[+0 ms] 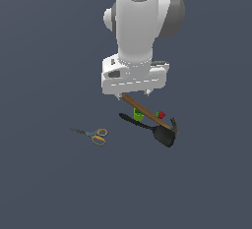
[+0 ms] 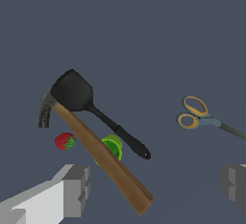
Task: Pick up a designated object from a clutter of objects.
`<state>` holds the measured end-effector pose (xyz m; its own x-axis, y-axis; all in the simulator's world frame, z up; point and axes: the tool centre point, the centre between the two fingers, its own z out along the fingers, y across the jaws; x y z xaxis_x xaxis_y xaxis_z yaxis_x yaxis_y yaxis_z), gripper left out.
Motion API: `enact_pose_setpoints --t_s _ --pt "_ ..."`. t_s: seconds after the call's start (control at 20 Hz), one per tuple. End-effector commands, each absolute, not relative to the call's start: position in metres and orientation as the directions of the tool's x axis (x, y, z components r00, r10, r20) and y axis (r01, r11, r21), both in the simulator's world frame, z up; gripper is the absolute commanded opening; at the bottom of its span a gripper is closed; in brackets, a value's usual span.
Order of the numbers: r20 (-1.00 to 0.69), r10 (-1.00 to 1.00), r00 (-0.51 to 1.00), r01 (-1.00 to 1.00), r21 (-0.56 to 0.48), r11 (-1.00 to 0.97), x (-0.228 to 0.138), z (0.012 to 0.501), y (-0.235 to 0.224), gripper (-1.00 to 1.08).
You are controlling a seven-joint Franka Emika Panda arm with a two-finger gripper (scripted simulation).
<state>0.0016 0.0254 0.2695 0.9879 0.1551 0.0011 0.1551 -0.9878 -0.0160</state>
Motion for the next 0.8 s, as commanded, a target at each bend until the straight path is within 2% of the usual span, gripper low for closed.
enact_pose_setpoints --t_s 0.0,0.75 --pt "0.0 0.219 0.976 0.219 -0.011 -0.976 -0.001 0.255 0.035 1.0" --pt "-0.004 0.686 0.728 0.686 0.004 -0.728 -0.041 0.147 0.114 1.0"
